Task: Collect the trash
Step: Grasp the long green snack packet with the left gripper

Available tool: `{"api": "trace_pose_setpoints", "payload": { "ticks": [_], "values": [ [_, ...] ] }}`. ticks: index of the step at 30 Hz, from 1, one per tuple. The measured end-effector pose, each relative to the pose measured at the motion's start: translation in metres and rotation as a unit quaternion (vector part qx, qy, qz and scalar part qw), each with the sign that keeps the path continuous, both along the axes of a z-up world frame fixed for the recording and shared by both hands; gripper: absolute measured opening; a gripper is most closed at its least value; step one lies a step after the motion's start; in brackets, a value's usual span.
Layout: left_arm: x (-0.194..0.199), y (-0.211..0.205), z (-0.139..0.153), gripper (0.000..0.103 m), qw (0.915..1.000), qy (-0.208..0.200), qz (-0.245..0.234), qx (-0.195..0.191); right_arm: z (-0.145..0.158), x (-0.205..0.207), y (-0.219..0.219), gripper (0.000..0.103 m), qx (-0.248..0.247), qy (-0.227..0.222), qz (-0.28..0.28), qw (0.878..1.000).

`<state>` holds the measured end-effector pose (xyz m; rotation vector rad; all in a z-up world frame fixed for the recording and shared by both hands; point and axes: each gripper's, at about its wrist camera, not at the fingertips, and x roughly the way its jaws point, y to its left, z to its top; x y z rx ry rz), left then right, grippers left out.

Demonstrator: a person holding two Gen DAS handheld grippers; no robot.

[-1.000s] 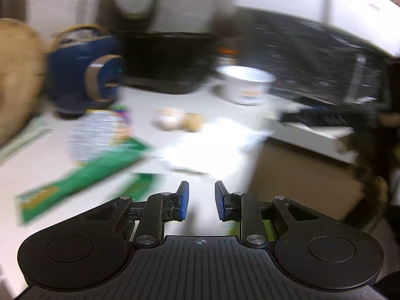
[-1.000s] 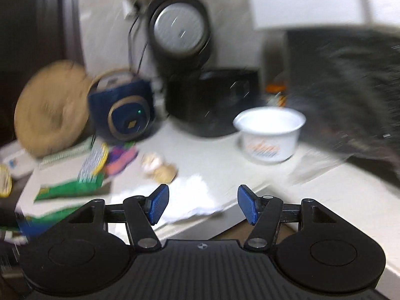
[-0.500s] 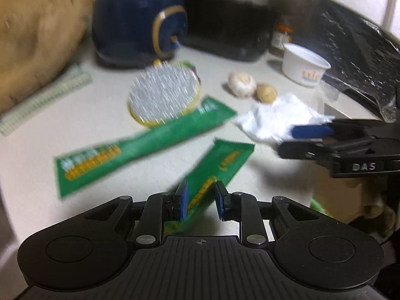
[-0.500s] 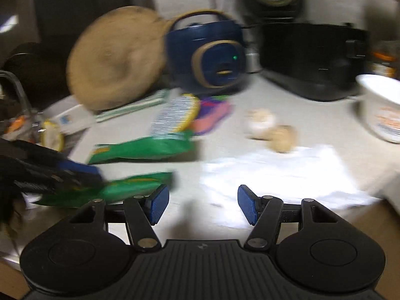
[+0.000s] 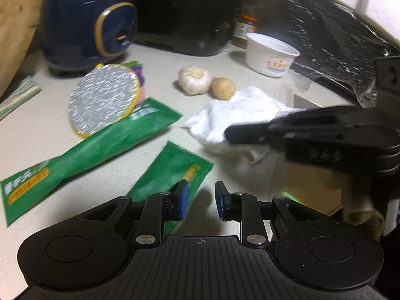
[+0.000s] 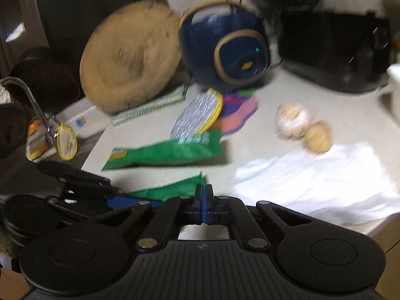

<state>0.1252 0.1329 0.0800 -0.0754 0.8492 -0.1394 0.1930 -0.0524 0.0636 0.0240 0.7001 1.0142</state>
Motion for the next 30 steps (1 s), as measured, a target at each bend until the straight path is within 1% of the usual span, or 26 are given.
{"api": "trace_pose_setpoints", "payload": {
  "ticks": [2, 5, 10, 12, 14, 15, 17, 19, 21, 23, 26, 30],
  "values": [
    [0.004, -0.007, 0.002, 0.026, 1.0000, -0.003, -0.007, 0.004, 0.007, 0.000, -0.014, 0.000, 0.002, -0.023, -0.019, 1.000],
    [0.005, -0.014, 0.005, 0.026, 0.9998, -0.010, -0.011, 0.011, 0.010, 0.006, -0.031, 0.000, -0.004, -0.043, -0.052, 0.998],
    [-0.008, -0.013, 0.014, 0.026, 0.9991, -0.025, 0.003, 0.034, 0.002, 0.007, -0.040, 0.001, -0.044, -0.103, -0.100, 0.989],
    [-0.017, -0.008, 0.020, 0.026, 0.9986, -0.034, 0.013, 0.038, -0.004, 0.007, -0.039, 0.001, -0.054, -0.114, -0.106, 0.986],
    [-0.030, 0.000, 0.027, 0.026, 0.9977, -0.045, 0.027, 0.043, -0.009, 0.007, -0.040, 0.003, -0.055, -0.112, -0.108, 0.986],
    [-0.040, 0.005, 0.030, 0.026, 0.9970, -0.049, 0.035, 0.048, -0.011, 0.008, -0.041, 0.007, -0.056, -0.108, -0.106, 0.987],
    [-0.055, 0.013, 0.032, 0.026, 0.9957, -0.051, 0.044, 0.064, -0.014, 0.007, -0.043, 0.018, -0.055, -0.102, -0.102, 0.988],
    [-0.068, 0.021, 0.030, 0.026, 0.9936, -0.043, 0.055, 0.089, -0.018, 0.006, -0.047, 0.042, -0.054, -0.102, -0.100, 0.988],
    [-0.073, 0.028, 0.022, 0.026, 0.9919, -0.026, 0.065, 0.106, -0.021, 0.005, -0.051, 0.049, -0.056, -0.106, -0.103, 0.987],
    [-0.069, 0.035, 0.009, 0.027, 0.9900, -0.001, 0.079, 0.117, -0.024, 0.006, -0.055, 0.050, -0.056, -0.105, -0.108, 0.987],
    [-0.057, 0.037, -0.001, 0.027, 0.9897, -0.001, 0.078, 0.120, -0.025, 0.009, -0.063, 0.052, -0.050, -0.093, -0.119, 0.987],
    [-0.036, 0.034, -0.004, 0.027, 0.9934, -0.005, 0.064, 0.095, -0.026, 0.008, -0.078, 0.057, -0.048, -0.092, -0.138, 0.985]
  ]
}}
